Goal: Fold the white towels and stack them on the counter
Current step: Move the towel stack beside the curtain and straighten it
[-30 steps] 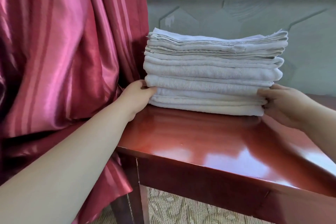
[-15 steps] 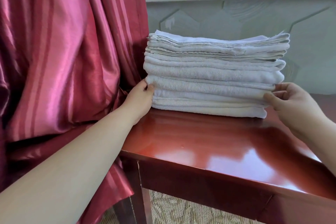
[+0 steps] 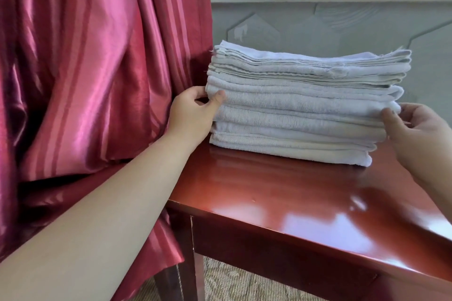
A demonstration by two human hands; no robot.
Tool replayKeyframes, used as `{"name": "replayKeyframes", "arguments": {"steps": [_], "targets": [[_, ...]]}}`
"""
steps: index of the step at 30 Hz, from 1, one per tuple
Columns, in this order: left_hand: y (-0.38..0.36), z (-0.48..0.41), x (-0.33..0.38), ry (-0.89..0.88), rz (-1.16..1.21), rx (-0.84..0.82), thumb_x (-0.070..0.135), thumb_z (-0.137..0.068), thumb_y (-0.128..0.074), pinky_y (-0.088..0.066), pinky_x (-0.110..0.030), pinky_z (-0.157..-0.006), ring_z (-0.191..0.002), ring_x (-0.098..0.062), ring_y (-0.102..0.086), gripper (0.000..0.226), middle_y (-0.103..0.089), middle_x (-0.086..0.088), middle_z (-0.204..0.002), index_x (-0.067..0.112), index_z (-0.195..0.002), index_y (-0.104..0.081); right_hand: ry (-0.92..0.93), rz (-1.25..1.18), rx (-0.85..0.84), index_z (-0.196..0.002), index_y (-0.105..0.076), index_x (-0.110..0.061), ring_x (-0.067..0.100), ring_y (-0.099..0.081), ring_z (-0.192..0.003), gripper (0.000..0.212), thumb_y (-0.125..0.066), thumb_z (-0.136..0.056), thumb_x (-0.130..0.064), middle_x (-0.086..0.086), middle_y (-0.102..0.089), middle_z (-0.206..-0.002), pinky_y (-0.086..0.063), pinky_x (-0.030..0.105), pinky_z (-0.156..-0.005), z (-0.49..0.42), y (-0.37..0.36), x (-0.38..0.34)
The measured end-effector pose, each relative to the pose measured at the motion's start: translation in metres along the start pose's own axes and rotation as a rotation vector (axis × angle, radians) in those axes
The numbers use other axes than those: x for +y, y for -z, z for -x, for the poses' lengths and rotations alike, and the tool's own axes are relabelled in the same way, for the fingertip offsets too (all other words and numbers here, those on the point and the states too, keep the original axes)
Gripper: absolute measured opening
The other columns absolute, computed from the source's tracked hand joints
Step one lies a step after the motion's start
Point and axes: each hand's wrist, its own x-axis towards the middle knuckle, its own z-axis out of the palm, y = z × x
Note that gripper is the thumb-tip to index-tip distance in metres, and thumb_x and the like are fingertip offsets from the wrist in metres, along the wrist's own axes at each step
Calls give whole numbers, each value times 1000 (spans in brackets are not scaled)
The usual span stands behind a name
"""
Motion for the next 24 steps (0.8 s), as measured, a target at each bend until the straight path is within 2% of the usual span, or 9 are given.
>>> {"name": "replayKeyframes", "arguments": {"steps": [3, 6, 11, 13, 14, 16, 18, 21, 24], "targets": [[-2, -3, -1, 45, -3, 10, 48, -90, -71, -56, -47, -93, -94, -12, -69, 34, -76, -2, -99, 17, -100, -76, -5, -64, 35, -110, -65, -43, 11, -70, -77, 64, -57, -70, -92, -16, -75, -91, -59, 38, -63, -5, 2, 7], [-3, -5, -4, 52, 3, 41, 45, -92, -72, -54, -47, -91, -81, -8, -63, 30, -76, -6, -94, 15, -92, -74, -31, -213, -21, -106, -67, -42, 9, -66, -69, 66, -69, -60, -89, -7, -78, -91, -52, 22, -52, -7, 4, 11], [-6, -8, 0, 93, 152, 84, 52, -81, -76, -57, -55, -90, -81, -19, -65, 44, -75, -18, -97, 8, -87, -74, -26, -262, -80, -103, -67, -41, 8, -68, -73, 36, -74, -77, -65, -5, -78, -92, -48, 15, -51, -1, 2, -5], [-8, -11, -3, 78, 167, 145, 51, -80, -77, -57, -47, -72, -69, -18, -58, 44, -72, -13, -77, 9, -73, -68, 0, -221, -108, -103, -63, -40, 5, -66, -69, 24, -69, -86, -56, -11, -77, -85, -50, 23, -58, 1, -3, -11], [-10, -12, -6, 61, 152, 180, 50, -80, -77, -49, -39, -59, -60, -14, -50, 45, -63, -3, -62, 9, -65, -63, 18, -202, -119, -101, -62, -40, 2, -63, -63, 16, -67, -90, -51, -15, -75, -80, -48, 26, -58, 1, -4, -13], [-14, -13, -9, 28, 94, 227, 49, -79, -75, -32, -28, -50, -51, -10, -35, 49, -42, 10, -49, 9, -59, -53, 45, -188, -124, -97, -61, -39, -2, -56, -52, 6, -65, -96, -43, -18, -69, -68, -44, 22, -54, 0, -4, -15], [-16, -14, -12, 45, 85, 234, 54, -79, -74, -34, -23, -49, -51, -8, -39, 48, -47, 14, -52, 14, -61, -57, 50, -207, -125, -96, -61, -36, -1, -53, -50, 7, -65, -96, -42, -18, -64, -62, -43, 15, -48, -1, -3, -16], [-13, -16, -16, 152, 124, 181, 61, -82, -75, -51, -24, -69, -72, -5, -62, 41, -73, 10, -86, 21, -91, -72, 26, -258, -154, -92, -64, -42, 2, -55, -55, 7, -67, -91, -48, -14, -68, -68, -45, 21, -56, -2, 2, -12], [-17, -16, -13, 182, 203, 86, 51, -89, -75, -47, -17, -56, -57, 4, -59, 33, -70, 14, -72, 19, -96, -72, 3, -299, -153, -94, -68, -45, 2, -58, -58, 21, -70, -80, -60, -11, -72, -74, -46, 16, -51, -7, 9, -2]]}}
